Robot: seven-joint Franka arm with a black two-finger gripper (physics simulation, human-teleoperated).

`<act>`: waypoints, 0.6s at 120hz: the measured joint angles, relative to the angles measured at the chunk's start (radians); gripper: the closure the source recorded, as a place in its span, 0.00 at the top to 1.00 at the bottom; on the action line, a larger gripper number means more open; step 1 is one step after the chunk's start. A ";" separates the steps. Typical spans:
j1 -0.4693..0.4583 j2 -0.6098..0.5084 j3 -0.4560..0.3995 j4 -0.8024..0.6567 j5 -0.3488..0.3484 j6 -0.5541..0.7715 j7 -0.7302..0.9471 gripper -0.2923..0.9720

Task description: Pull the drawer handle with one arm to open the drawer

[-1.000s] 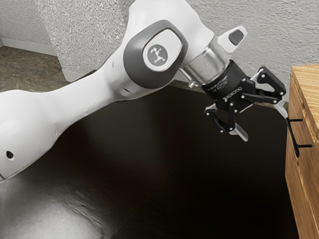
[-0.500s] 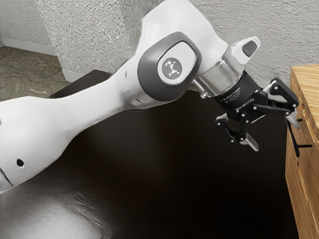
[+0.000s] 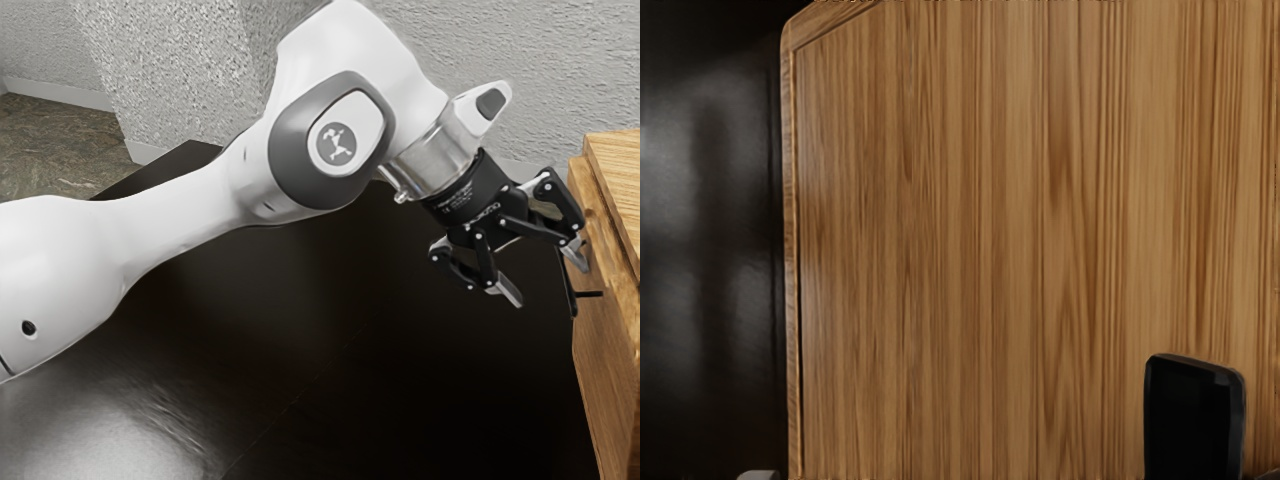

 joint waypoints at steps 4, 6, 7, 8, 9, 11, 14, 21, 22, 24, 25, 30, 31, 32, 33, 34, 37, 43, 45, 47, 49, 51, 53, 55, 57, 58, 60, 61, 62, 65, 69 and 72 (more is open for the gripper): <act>-0.001 -0.007 0.002 -0.007 0.002 0.000 0.000 0.58; -0.001 -0.012 0.003 -0.012 0.003 0.000 0.000 0.57; -0.001 -0.015 0.003 -0.015 0.004 0.000 0.000 0.57; -0.001 -0.017 0.003 -0.019 0.004 0.001 0.000 0.57; -0.001 -0.020 0.004 -0.022 0.005 0.001 0.000 0.57; 0.000 -0.026 0.005 -0.027 0.005 0.001 0.000 0.57; 0.000 -0.034 0.006 -0.037 0.007 0.001 0.000 0.56; 0.002 -0.053 0.008 -0.056 0.011 0.002 0.000 0.56; 0.002 -0.056 0.008 -0.059 0.012 0.002 0.001 0.56; 0.002 -0.060 0.009 -0.064 0.013 0.002 0.001 0.56; 0.002 -0.062 0.009 -0.066 0.014 0.002 0.001 0.56; 0.003 -0.074 0.010 -0.080 0.017 0.004 0.001 0.55; 0.003 -0.076 0.010 -0.083 0.017 0.004 0.001 0.55; 0.003 -0.079 0.010 -0.086 0.018 0.004 0.001 0.55; 0.004 -0.081 0.011 -0.089 0.018 0.004 0.001 0.55; 0.004 -0.084 0.011 -0.092 0.019 0.005 0.001 0.55; 0.002 -0.090 0.013 -0.099 0.020 0.005 0.001 0.55; 0.002 -0.105 0.017 -0.117 0.022 0.006 0.001 0.55; 0.003 -0.110 0.018 -0.123 0.022 0.007 0.001 0.55; 0.003 -0.115 0.018 -0.129 0.023 0.007 0.001 0.55; 0.004 -0.120 0.019 -0.135 0.023 0.007 0.001 0.55; 0.005 -0.125 0.019 -0.140 0.025 0.008 0.001 0.55; 0.005 -0.130 0.019 -0.147 0.028 0.009 0.001 0.55; 0.006 -0.136 0.019 -0.153 0.030 0.010 0.001 0.55; 0.006 -0.142 0.019 -0.159 0.033 0.011 0.001 0.55; 0.006 -0.144 0.019 -0.162 0.034 0.012 0.001 0.55; 0.007 -0.149 0.019 -0.167 0.036 0.013 0.001 0.55; 0.007 -0.151 0.019 -0.170 0.036 0.014 0.001 0.55; 0.007 -0.154 0.020 -0.174 0.037 0.014 0.001 0.55; 0.008 -0.162 0.020 -0.183 0.039 0.016 0.001 0.55; 0.009 -0.172 0.020 -0.194 0.042 0.019 0.001 0.55; 0.010 -0.179 0.020 -0.202 0.044 0.020 0.001 0.55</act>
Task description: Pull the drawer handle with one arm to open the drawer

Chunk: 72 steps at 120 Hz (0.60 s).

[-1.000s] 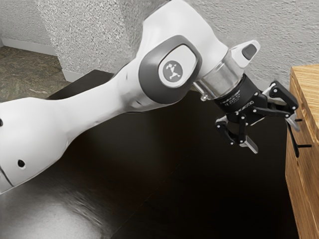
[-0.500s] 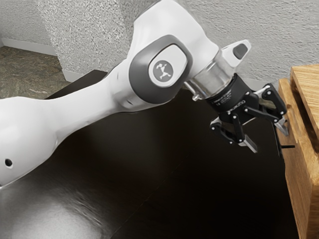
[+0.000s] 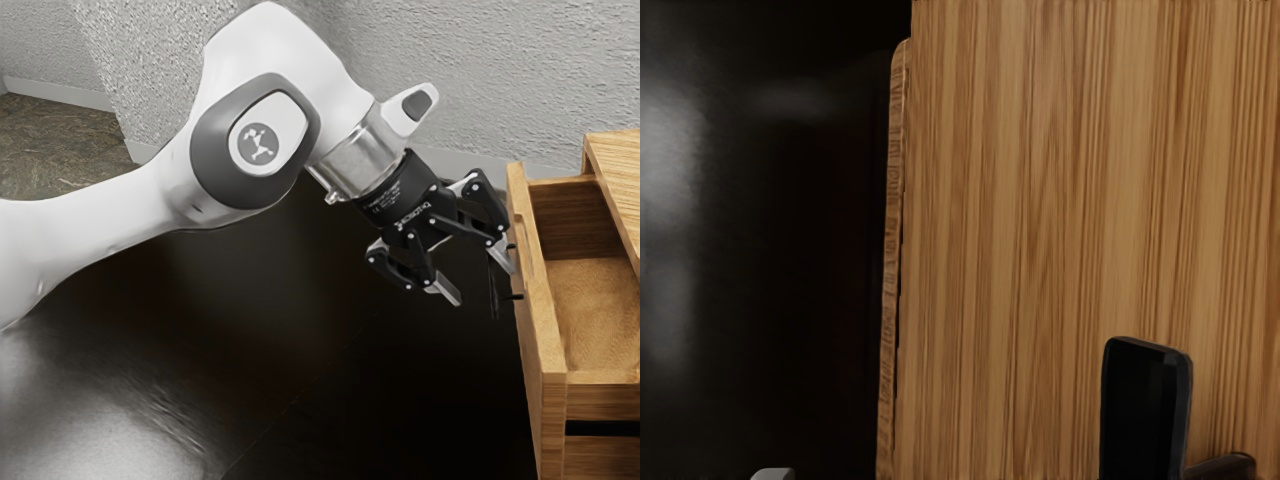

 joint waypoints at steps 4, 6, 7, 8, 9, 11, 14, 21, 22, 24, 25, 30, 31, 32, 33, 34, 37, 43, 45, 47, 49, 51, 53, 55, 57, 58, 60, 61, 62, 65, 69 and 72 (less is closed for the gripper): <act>0.001 -0.009 0.000 -0.008 0.003 0.002 0.000 0.55; 0.001 -0.014 0.000 -0.013 0.004 0.003 0.000 0.55; 0.002 -0.016 0.000 -0.016 0.004 0.003 0.000 0.55; 0.001 -0.019 0.000 -0.019 0.005 0.004 0.000 0.55; 0.001 -0.022 0.000 -0.021 0.005 0.004 0.000 0.55; 0.001 -0.028 0.001 -0.028 0.007 0.005 0.000 0.55; 0.000 -0.041 0.001 -0.040 0.011 0.006 -0.001 0.54; -0.003 -0.069 0.000 -0.066 0.019 0.009 -0.002 0.54; -0.004 -0.073 0.001 -0.070 0.020 0.010 -0.002 0.54; -0.005 -0.080 0.001 -0.077 0.023 0.010 -0.002 0.54; -0.005 -0.084 0.002 -0.080 0.024 0.011 -0.002 0.54; -0.006 -0.101 0.003 -0.097 0.029 0.012 -0.003 0.54; -0.006 -0.105 0.003 -0.101 0.030 0.012 -0.003 0.54; -0.006 -0.107 0.003 -0.104 0.031 0.013 -0.003 0.54; -0.005 -0.110 0.003 -0.106 0.032 0.013 -0.003 0.54; -0.005 -0.113 0.004 -0.109 0.033 0.013 -0.003 0.54; -0.003 -0.120 0.004 -0.117 0.035 0.014 -0.004 0.54; 0.001 -0.141 0.005 -0.139 0.041 0.018 -0.005 0.54; 0.003 -0.147 0.005 -0.146 0.043 0.020 -0.005 0.54; 0.005 -0.155 0.005 -0.155 0.045 0.021 -0.005 0.54; 0.008 -0.163 0.005 -0.163 0.046 0.023 -0.006 0.54; 0.010 -0.171 0.005 -0.170 0.048 0.024 -0.006 0.54; 0.013 -0.180 0.005 -0.178 0.050 0.025 -0.006 0.54; 0.015 -0.189 0.005 -0.186 0.054 0.026 -0.006 0.54; 0.017 -0.197 0.005 -0.193 0.057 0.027 -0.007 0.54; 0.018 -0.201 0.005 -0.197 0.058 0.028 -0.007 0.54; 0.020 -0.209 0.005 -0.204 0.060 0.029 -0.007 0.54; 0.021 -0.213 0.005 -0.208 0.061 0.030 -0.007 0.54; 0.022 -0.218 0.005 -0.213 0.062 0.031 -0.007 0.54; 0.026 -0.230 0.005 -0.228 0.066 0.034 -0.007 0.54; 0.030 -0.244 0.005 -0.243 0.071 0.037 -0.008 0.54; 0.031 -0.254 0.005 -0.253 0.074 0.039 -0.008 0.54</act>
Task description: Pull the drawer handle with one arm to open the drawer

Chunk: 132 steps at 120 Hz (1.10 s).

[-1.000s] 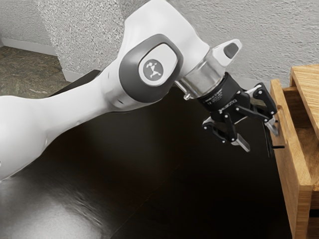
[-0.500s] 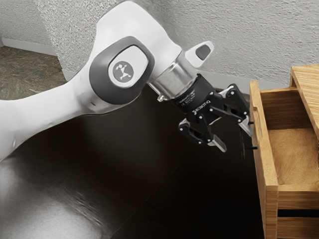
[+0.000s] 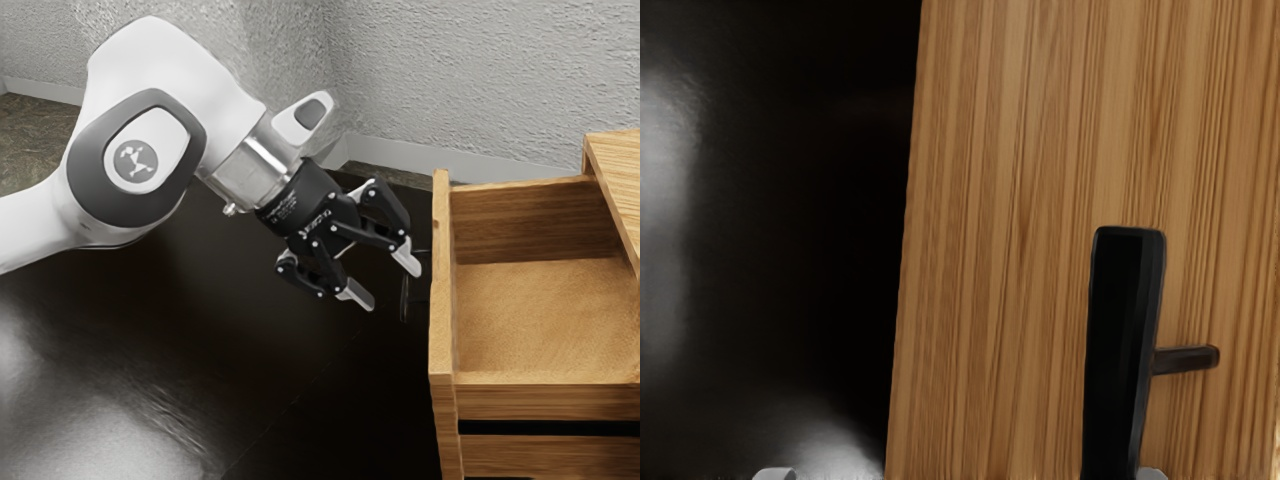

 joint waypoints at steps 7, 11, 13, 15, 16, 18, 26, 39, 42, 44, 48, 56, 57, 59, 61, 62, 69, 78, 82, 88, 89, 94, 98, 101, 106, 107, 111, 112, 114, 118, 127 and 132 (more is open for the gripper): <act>0.005 -0.018 0.000 -0.018 0.006 0.004 -0.001 0.54; 0.009 -0.026 0.000 -0.029 0.009 0.007 -0.001 0.54; 0.011 -0.031 0.000 -0.035 0.010 0.008 -0.001 0.54; 0.013 -0.035 0.000 -0.040 0.012 0.009 -0.001 0.54; 0.014 -0.037 0.000 -0.042 0.013 0.010 -0.001 0.54; 0.015 -0.042 0.000 -0.047 0.015 0.011 -0.002 0.54; 0.021 -0.063 0.000 -0.067 0.022 0.015 -0.003 0.54; 0.028 -0.096 0.000 -0.100 0.030 0.021 -0.004 0.54; 0.029 -0.101 0.000 -0.104 0.033 0.022 -0.004 0.54; 0.029 -0.104 0.000 -0.107 0.035 0.023 -0.005 0.54; 0.029 -0.111 0.000 -0.113 0.041 0.024 -0.006 0.54; 0.031 -0.127 0.000 -0.125 0.048 0.026 -0.009 0.54; 0.031 -0.129 0.000 -0.127 0.049 0.026 -0.009 0.54; 0.033 -0.133 0.000 -0.131 0.051 0.026 -0.009 0.54; 0.036 -0.137 0.000 -0.134 0.052 0.027 -0.010 0.54; 0.037 -0.140 0.000 -0.137 0.053 0.027 -0.010 0.54; 0.044 -0.161 0.000 -0.156 0.061 0.028 -0.013 0.54; 0.050 -0.181 -0.001 -0.175 0.073 0.032 -0.017 0.54; 0.050 -0.184 -0.001 -0.179 0.076 0.034 -0.019 0.54; 0.051 -0.193 -0.001 -0.186 0.080 0.036 -0.021 0.54; 0.052 -0.195 -0.001 -0.188 0.080 0.036 -0.021 0.54; 0.054 -0.203 -0.001 -0.196 0.084 0.037 -0.023 0.54; 0.059 -0.208 -0.002 -0.202 0.086 0.038 -0.024 0.54; 0.061 -0.210 -0.003 -0.204 0.087 0.038 -0.025 0.54; 0.063 -0.218 -0.003 -0.203 0.099 0.038 -0.026 0.58; 0.063 -0.221 -0.003 -0.202 0.103 0.038 -0.026 0.58; 0.065 -0.245 -0.006 -0.193 0.129 0.030 -0.026 0.61; 0.066 -0.252 -0.007 -0.188 0.137 0.025 -0.026 0.61; 0.072 -0.267 -0.010 -0.178 0.153 0.015 -0.027 0.62; 0.113 -0.301 -0.038 -0.150 0.186 -0.017 -0.027 0.64; 0.195 -0.381 -0.134 -0.066 0.277 -0.125 -0.022 0.68; 0.236 -0.406 -0.225 -0.014 0.337 -0.191 -0.009 0.69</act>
